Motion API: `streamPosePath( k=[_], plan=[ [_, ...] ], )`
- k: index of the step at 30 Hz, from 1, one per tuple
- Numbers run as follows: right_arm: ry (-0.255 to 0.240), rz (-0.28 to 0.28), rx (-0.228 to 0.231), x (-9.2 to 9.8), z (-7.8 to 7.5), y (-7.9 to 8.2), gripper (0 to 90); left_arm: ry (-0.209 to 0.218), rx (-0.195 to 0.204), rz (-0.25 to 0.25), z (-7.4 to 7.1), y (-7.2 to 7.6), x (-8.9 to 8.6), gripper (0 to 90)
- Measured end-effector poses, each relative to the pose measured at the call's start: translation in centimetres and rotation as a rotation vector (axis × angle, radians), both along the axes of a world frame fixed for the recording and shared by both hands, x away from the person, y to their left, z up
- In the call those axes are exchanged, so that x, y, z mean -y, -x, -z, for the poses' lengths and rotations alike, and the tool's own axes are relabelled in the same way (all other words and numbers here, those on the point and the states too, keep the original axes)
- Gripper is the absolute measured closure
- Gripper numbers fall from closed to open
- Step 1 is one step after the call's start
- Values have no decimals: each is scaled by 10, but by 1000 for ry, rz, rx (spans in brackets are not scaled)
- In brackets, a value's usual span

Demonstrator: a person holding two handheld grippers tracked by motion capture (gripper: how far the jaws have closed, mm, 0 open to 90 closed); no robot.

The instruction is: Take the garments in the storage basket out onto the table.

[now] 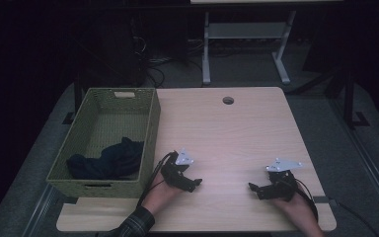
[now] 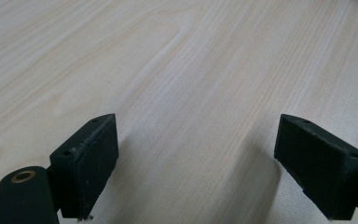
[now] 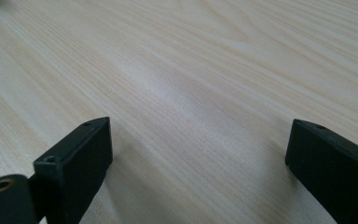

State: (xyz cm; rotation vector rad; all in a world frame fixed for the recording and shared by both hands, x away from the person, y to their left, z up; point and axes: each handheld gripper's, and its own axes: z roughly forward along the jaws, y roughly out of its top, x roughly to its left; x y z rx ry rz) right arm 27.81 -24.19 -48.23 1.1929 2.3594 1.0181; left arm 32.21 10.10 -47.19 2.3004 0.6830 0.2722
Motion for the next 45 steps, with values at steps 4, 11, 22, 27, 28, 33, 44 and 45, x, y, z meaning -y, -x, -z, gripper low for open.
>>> streamPosePath(
  k=[4,11,22,27,28,33,44,45],
  plan=[
    [3,-5,4,0,0,1,69,8,3,-5,-3,-2,0,133],
    [4,-4,2,0,0,1,69,42,-4,-14,-9,-2,-3,133],
    [3,-5,3,0,0,1,69,73,-9,-17,-15,-2,-5,134],
    [3,-5,4,0,0,1,69,88,-13,-20,-17,-2,-6,134],
    [3,-5,4,1,0,1,69,92,-16,-22,-19,-2,-7,134],
    [3,-4,4,0,0,1,69,115,-11,-26,-24,-3,-9,134],
    [3,-4,4,0,0,1,69,131,2,-19,-35,-2,-9,134],
    [3,-4,3,0,0,1,69,126,2,-15,-36,-2,-10,134]
  ],
)
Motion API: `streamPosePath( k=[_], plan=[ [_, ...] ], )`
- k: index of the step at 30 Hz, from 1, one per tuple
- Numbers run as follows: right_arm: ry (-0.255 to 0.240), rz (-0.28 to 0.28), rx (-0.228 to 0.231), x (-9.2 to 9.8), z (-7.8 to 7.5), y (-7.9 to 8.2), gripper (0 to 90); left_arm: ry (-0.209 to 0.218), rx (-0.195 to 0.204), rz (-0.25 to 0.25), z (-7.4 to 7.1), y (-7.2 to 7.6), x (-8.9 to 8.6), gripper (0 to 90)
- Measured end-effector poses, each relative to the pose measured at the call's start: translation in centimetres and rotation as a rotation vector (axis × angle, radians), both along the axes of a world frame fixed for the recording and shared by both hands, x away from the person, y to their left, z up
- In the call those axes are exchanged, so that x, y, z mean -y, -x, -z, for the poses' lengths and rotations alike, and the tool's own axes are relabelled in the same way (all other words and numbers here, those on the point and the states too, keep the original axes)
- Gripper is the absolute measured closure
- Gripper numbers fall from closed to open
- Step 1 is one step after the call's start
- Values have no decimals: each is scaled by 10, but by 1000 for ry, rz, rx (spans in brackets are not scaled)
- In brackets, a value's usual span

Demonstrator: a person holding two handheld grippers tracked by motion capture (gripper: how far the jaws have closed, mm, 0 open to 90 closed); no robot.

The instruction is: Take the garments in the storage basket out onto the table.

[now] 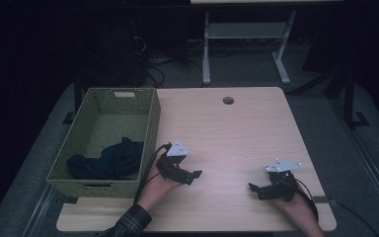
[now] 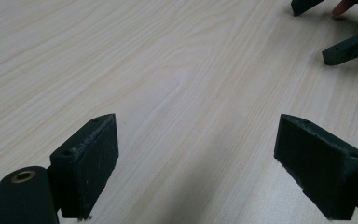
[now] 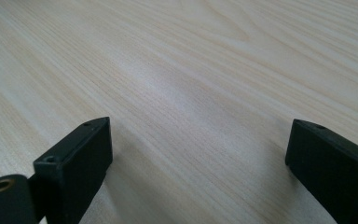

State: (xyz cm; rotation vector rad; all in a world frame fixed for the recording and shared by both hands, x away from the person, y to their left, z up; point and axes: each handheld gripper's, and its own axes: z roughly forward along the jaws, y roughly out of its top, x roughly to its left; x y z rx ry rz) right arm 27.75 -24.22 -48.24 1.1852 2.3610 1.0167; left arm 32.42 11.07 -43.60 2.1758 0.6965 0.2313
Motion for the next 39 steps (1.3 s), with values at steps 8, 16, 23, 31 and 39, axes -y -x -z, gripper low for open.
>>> streamPosePath(
  k=[8,16,23,31,39],
  plan=[
    [0,0,0,0,0,0,69,18,3,3,-6,-1,0,135],
    [0,0,0,0,0,0,69,15,5,15,-14,-1,-1,135],
    [0,0,1,0,0,0,69,31,3,18,-21,-2,0,134],
    [0,0,1,0,0,0,69,34,2,25,-31,-4,-1,134],
    [0,0,1,0,0,0,69,34,5,46,-39,-5,0,134]
  ],
)
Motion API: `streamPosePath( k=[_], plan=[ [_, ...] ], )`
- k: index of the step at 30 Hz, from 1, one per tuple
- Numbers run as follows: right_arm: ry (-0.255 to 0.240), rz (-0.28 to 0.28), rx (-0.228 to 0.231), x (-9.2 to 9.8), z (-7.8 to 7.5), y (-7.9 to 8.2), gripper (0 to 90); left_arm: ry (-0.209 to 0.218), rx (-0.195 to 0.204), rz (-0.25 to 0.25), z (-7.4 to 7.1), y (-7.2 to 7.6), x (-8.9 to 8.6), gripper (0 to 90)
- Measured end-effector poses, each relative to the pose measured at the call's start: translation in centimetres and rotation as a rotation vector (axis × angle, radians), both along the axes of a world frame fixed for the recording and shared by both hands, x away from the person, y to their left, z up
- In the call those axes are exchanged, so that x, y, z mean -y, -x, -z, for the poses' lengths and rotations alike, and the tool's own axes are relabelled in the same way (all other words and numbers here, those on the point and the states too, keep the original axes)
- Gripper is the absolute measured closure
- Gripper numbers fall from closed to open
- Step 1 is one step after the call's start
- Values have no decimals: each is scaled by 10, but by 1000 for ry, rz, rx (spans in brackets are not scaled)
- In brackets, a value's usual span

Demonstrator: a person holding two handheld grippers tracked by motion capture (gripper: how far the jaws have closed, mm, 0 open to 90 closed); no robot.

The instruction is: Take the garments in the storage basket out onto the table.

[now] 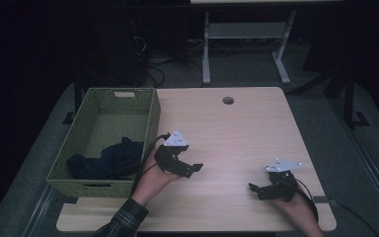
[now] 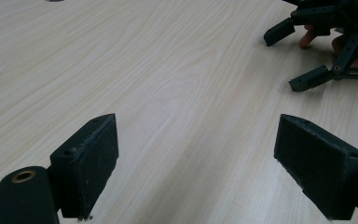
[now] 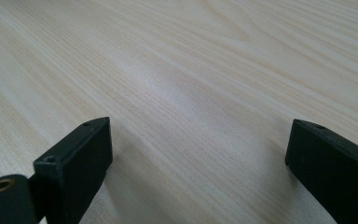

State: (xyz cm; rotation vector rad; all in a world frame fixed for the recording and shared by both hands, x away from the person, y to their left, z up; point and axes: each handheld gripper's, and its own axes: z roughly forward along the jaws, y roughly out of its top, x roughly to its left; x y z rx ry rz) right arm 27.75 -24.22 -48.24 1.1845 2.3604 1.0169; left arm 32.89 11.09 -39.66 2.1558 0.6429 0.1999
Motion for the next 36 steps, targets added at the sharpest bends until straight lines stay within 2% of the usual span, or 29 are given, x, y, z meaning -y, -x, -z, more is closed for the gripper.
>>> streamPosePath(
  k=[9,14,20,23,29,36],
  plan=[
    [0,0,0,0,0,0,69,25,-8,8,-8,-2,-1,136],
    [0,0,0,0,0,0,69,2,3,32,-15,-6,-1,141],
    [0,0,0,0,0,0,69,-11,-11,39,-22,-13,-7,143],
    [0,0,0,0,0,0,69,-12,-13,47,-24,-12,-9,143],
    [1,-1,-1,0,0,0,69,-21,12,56,-36,-12,-14,143],
    [1,0,-1,0,0,0,69,-40,4,58,-40,-14,-19,142]
  ],
)
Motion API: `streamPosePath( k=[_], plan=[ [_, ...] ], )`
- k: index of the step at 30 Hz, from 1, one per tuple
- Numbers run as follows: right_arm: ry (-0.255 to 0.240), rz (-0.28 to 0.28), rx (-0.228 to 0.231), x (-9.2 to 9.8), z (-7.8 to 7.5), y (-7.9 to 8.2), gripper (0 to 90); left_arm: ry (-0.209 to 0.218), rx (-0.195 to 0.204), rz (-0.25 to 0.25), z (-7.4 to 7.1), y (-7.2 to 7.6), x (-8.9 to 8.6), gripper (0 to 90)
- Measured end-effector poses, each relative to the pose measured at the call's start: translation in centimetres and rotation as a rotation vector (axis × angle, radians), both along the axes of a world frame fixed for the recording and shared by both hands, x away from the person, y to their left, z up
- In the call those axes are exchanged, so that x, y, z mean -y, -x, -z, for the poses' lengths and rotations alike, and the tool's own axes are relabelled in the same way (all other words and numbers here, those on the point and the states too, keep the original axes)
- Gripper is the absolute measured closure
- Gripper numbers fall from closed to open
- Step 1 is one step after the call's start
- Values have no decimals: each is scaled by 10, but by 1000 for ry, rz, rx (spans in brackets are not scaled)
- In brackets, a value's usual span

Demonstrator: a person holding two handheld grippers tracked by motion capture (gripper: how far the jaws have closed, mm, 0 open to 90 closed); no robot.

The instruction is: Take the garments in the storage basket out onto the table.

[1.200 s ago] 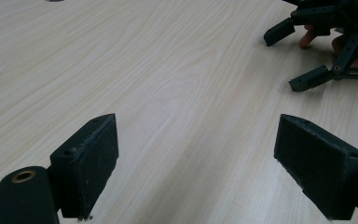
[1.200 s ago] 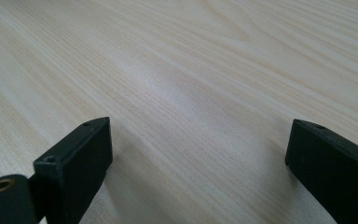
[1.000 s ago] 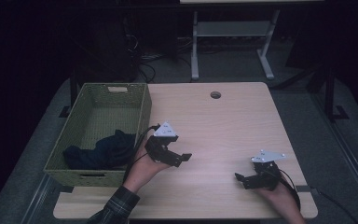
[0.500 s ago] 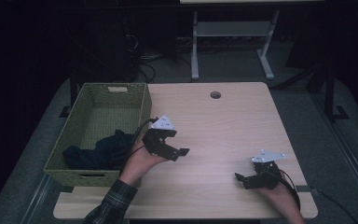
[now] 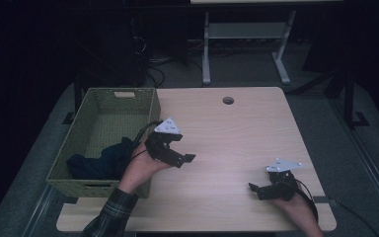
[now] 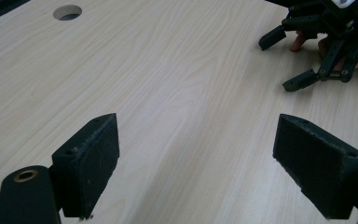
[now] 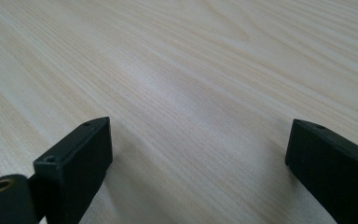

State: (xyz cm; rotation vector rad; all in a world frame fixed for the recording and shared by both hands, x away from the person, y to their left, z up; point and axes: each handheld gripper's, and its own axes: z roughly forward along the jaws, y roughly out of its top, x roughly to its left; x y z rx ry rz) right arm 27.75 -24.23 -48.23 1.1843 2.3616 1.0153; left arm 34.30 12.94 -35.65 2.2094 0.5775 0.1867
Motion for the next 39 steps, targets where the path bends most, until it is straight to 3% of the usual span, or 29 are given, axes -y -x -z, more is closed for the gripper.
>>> streamPosePath(
  k=[7,19,34,39],
  plan=[
    [1,-3,4,0,0,0,69,-18,-7,12,-5,-2,-6,131],
    [1,-3,4,0,0,0,70,-25,-7,-15,-16,-3,-26,137],
    [1,-3,4,0,0,0,69,-73,-12,-23,-20,-3,-45,141],
    [1,-3,4,0,0,0,69,-79,-11,-48,-21,-3,-54,141]
  ],
)
